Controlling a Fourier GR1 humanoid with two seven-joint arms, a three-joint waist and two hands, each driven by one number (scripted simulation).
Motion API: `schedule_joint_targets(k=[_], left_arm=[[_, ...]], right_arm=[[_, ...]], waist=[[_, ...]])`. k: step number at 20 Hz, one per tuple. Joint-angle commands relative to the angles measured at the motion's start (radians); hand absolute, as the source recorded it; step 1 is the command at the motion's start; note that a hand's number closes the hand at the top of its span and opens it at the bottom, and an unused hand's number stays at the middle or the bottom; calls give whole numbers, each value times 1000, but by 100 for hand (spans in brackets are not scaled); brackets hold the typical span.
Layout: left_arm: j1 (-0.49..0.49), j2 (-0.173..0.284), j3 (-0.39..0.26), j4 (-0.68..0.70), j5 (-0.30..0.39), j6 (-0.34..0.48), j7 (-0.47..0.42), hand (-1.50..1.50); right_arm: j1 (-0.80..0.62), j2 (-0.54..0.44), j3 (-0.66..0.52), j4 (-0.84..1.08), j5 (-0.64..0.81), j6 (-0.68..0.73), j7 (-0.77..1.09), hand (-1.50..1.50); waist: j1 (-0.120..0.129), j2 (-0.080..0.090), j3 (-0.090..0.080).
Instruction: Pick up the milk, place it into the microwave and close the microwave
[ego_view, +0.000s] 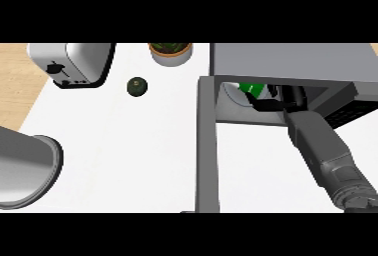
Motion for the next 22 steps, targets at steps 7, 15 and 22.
schedule_joint_targets(k=[7, 15, 22], left_arm=[[-58, 32, -7, 50, -1, -17, -8, -150], [-101, 69, -22, 55, 7, 5, 6, -150], [-119, 95, -9, 69, 7, 3, 5, -150]], right_arm=[[-82, -80, 29, 34, 63, -201, 68, 150], [-101, -107, 24, 60, 65, -261, 105, 150], [-123, -157, -6, 55, 34, -279, 113, 150]], waist=[[51, 29, 1], [73, 43, 3], [98, 52, 4]])
